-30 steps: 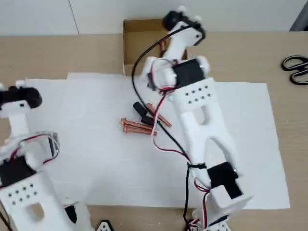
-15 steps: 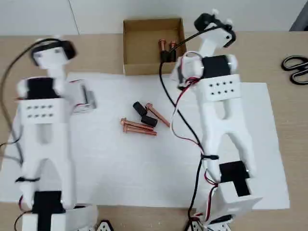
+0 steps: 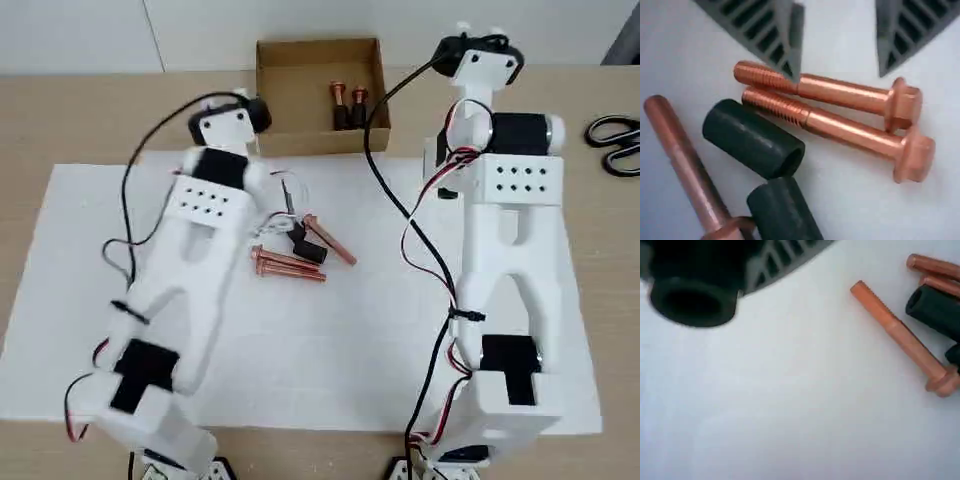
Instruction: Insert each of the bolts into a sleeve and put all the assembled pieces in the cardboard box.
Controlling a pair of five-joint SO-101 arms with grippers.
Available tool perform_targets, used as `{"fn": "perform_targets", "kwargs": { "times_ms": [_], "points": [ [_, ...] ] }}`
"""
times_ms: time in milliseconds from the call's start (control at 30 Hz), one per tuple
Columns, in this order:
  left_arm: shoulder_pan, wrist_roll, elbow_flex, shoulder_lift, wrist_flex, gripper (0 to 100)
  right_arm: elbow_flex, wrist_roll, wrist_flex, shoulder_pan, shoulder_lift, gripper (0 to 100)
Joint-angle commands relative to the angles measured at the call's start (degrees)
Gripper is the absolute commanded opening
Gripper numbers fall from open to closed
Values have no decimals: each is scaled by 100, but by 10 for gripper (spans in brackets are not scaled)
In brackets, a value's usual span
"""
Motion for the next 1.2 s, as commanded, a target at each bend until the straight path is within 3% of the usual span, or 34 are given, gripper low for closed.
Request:
{"fn": "perform_targets", "kwargs": {
  "times_ms": [0,267,500,1167],
  "points": [
    [343,149,-154,343,-97,89,-26,70,31,48,-347,5],
    [422,1055,-163,580,-695,87,176,70,-4,31,-347,5],
    [378,1908,-163,941,-703,87,378,70,-31,31,-347,6],
    [923,2180,-919,1424,-1538,90,378,70,22,4,-356,6]
  ]
}}
